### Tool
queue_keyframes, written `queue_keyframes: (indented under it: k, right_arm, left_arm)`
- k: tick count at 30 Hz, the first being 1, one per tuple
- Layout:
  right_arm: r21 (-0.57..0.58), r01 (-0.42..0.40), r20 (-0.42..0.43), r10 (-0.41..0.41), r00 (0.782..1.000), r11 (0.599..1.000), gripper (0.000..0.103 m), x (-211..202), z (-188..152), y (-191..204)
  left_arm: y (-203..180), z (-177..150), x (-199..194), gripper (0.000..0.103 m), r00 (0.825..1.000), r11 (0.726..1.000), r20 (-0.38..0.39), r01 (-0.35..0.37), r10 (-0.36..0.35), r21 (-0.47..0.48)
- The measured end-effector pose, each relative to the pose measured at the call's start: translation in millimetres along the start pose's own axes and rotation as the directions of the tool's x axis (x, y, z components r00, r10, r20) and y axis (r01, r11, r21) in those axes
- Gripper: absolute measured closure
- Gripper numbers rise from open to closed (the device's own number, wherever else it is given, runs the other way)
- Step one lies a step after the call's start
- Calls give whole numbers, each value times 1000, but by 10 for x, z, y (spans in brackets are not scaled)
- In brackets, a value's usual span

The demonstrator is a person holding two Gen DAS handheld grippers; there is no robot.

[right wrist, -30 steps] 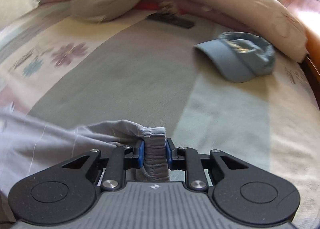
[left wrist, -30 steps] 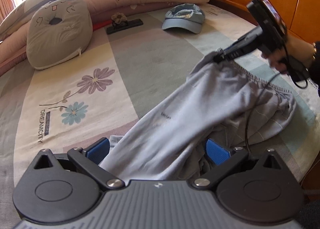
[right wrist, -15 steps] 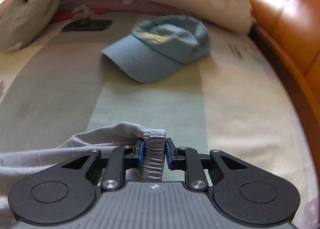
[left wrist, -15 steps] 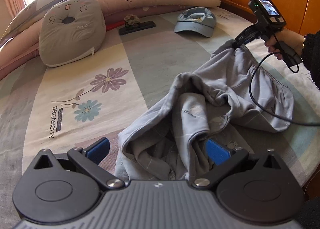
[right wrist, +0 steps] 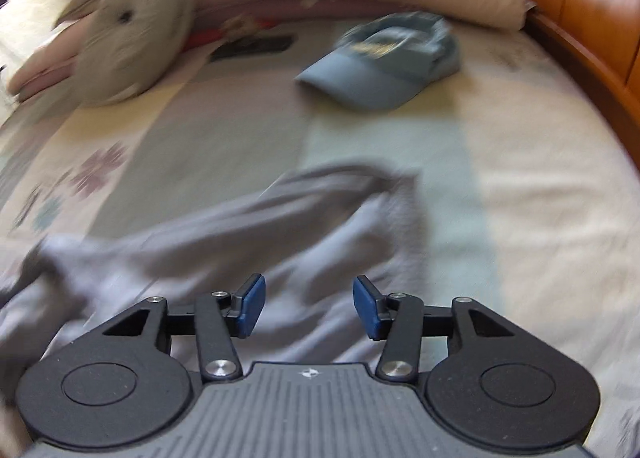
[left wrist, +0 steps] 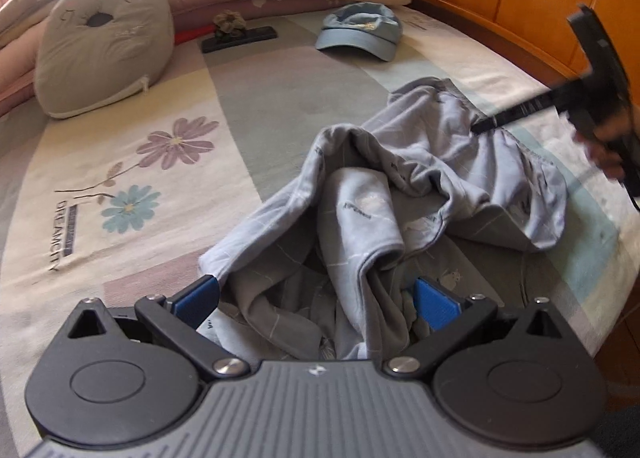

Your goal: Fold clothes

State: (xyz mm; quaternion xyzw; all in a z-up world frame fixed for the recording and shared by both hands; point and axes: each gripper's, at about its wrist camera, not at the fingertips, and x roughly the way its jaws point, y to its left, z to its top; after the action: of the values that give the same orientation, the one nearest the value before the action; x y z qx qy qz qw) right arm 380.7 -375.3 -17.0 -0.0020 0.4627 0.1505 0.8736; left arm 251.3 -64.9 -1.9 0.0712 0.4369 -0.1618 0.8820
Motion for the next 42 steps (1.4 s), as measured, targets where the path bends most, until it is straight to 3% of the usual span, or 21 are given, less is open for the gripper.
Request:
queue_keyframes:
  k: [7,10,13,15,17,23,27,31,34,42]
  right_arm:
    - [-24,-39,-64,38,997,999,38,37,-651,518]
    - [-31,-24,-32,23,999,999,32,46,-752,602]
    - [14,-40,-20,41,999,999,19,64,-756,584]
    - [-15,-37,-19,37,999,999,0,79,-777,623]
    - [-44,-35,-18,34,999,998,0,94,-798,662]
    - [-127,-21,-17,19,1000,992,0,140,-854,779]
    - [-133,8,-34,-12,999,991,0,98,-807,843]
    - [-110,2,22,0,1000,994,0,-177,-737,908]
    - [-98,19,92,-10,996,995,0,-403,-694,980]
    - [11,51,186,-53,981,999,0,-722,-651,1156]
  left_arm:
    - [38,-180,278,1,994,994,-63,97,-94,44]
    - [78,-263,365,1,991,991,-61,123,-119,55]
    - [89,-298,378,1,991,990,-58,124,-121,68]
    - [93,-298,316,1,992,992,-57,118,-115,53]
    - [138,-304,186,1,991,992,-53,126,-124,20]
    - [382,-393,-127,1,998,998,-24,57,-58,-12]
    - [557,-382,-149,1,999,998,6,-35,36,-49]
    - [708,-267,-78,1,995,993,46,-80,84,-84]
    - [756,-140,90,1,996,994,61,-58,63,-91]
    - [687,42,543,1,998,998,-12,-63,63,2]
